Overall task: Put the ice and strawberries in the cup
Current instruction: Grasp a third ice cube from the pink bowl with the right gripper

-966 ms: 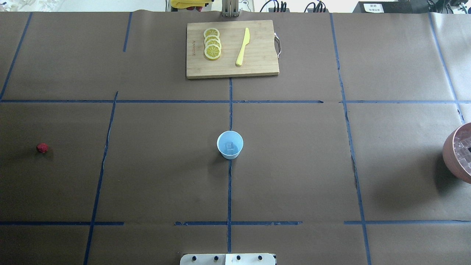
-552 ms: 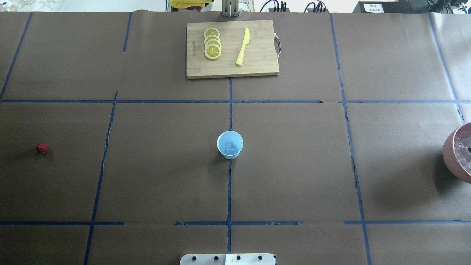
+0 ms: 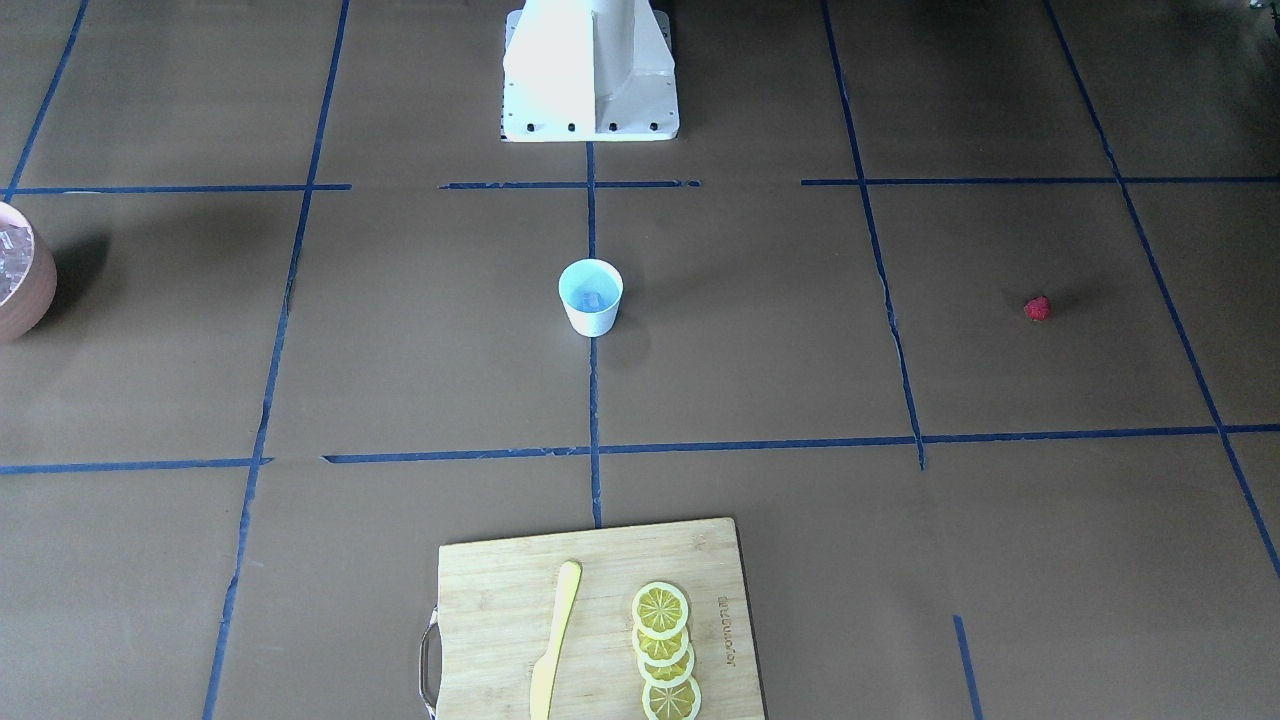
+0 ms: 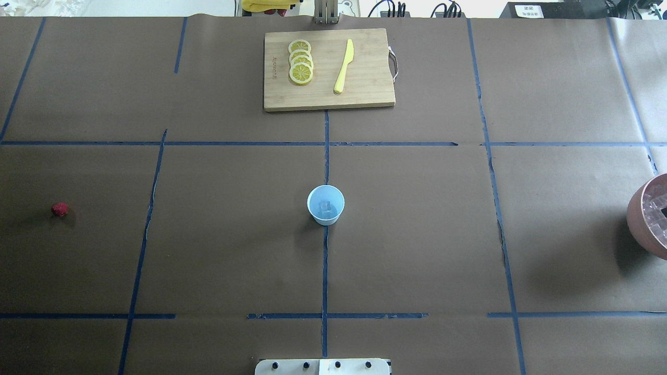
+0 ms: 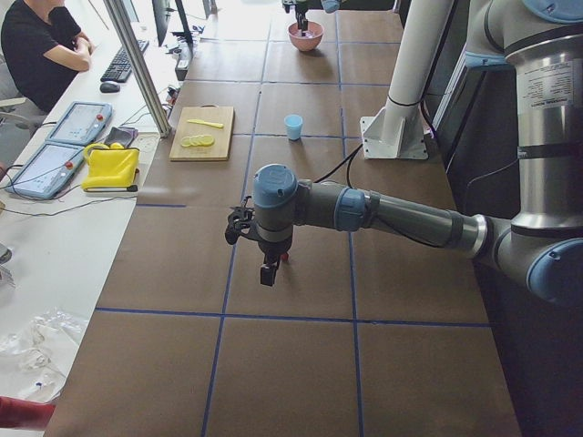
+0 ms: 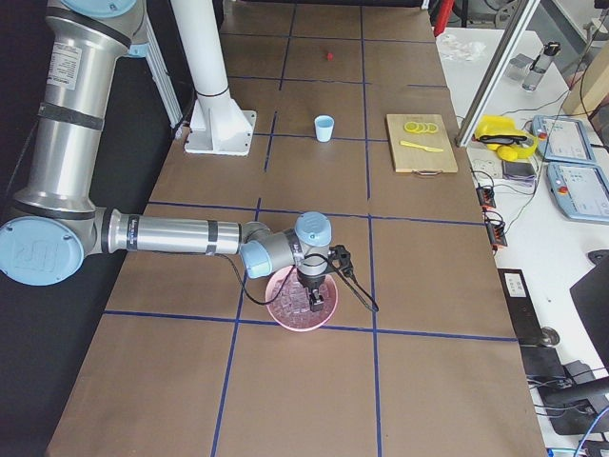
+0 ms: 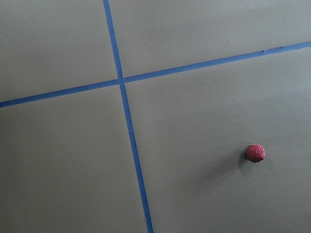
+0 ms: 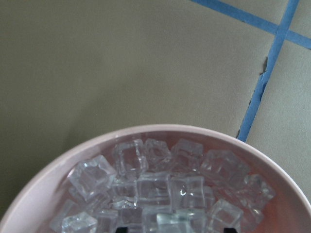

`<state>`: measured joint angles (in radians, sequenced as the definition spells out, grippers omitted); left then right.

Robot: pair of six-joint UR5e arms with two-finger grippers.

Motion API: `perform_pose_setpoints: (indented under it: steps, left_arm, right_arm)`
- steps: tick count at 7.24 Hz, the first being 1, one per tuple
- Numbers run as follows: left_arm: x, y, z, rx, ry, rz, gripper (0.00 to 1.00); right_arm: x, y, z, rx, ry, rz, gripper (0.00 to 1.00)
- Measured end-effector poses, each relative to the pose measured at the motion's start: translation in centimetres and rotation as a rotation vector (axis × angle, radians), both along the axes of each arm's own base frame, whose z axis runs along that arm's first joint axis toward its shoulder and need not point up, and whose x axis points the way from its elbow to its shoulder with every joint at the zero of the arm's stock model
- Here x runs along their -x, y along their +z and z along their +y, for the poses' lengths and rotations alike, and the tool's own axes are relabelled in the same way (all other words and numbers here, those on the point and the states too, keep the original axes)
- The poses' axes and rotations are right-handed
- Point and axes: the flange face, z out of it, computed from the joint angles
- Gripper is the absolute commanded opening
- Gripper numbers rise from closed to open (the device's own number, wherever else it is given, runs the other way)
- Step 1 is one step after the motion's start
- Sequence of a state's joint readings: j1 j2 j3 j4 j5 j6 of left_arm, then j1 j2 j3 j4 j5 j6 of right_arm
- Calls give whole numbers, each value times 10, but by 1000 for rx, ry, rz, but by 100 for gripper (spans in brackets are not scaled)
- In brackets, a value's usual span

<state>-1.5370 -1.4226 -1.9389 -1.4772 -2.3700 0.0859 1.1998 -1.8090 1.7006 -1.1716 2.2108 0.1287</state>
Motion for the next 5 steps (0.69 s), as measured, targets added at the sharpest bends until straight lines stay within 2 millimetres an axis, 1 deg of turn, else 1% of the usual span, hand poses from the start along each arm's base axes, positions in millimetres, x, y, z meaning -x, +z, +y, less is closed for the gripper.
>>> perform_pose_setpoints:
  steps: [1, 4, 5]
  left_arm:
    - [0, 0, 0, 0, 0, 0, 100]
    - [0, 1, 0, 1, 0, 0, 100]
    - [0, 1, 0, 1, 1, 0, 100]
  right_arm:
    - [0, 1, 0, 2, -1, 0, 1]
    - [0, -2, 0, -6, -2, -2, 0]
    - [-1, -13, 0, -24, 0, -13, 0]
